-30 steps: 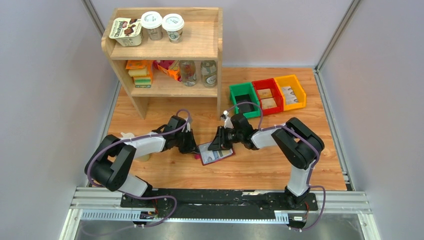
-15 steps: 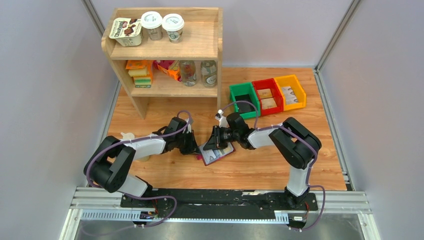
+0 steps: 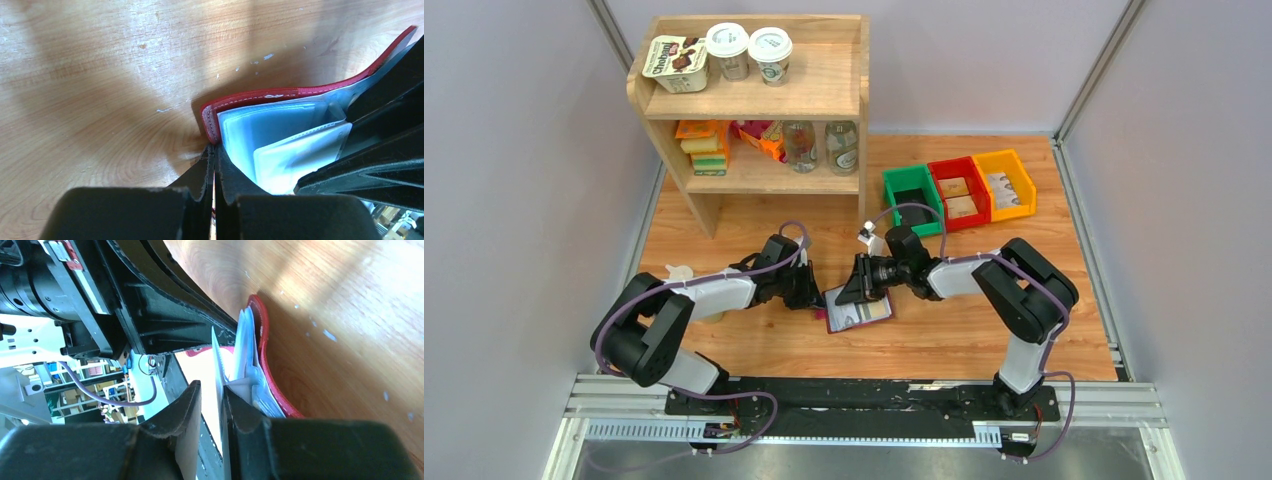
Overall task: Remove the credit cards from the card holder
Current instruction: Remove the credit card from the card holder.
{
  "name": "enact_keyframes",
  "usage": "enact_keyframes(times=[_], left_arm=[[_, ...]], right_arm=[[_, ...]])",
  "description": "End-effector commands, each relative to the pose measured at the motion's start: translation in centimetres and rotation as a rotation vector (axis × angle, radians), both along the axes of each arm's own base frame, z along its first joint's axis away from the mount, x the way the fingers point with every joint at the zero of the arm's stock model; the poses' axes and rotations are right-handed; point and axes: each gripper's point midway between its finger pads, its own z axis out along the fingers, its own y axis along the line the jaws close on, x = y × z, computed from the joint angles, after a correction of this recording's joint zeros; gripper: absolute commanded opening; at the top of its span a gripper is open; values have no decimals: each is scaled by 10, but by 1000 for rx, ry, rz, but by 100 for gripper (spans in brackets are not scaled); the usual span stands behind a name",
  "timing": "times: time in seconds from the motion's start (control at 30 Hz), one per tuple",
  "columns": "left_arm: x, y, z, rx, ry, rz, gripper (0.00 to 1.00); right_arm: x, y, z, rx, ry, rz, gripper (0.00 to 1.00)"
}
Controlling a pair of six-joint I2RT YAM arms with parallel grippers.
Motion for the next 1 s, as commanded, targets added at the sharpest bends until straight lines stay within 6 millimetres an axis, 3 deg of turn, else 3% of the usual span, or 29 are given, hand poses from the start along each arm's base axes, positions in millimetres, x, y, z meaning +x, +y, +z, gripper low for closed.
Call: enact_keyframes(times=[0.0, 0.27, 0.43, 0.67, 0.97], left_arm=[[-6, 19, -17, 114, 9, 2, 0], [-8, 20, -19, 118, 16, 8, 0], [-6, 19, -18, 114, 13, 7, 0], [-8, 19, -20, 113, 20, 6, 0], [-6, 18, -16, 104, 8, 8, 0]], right_arm=[[-4, -8, 20, 69, -41, 40, 22], [2, -26, 22, 126, -27, 14, 22], [0, -26, 31, 157, -46, 24, 22], [5, -43, 17, 110, -32, -21, 21], [12, -75, 1, 7, -48, -77, 5]])
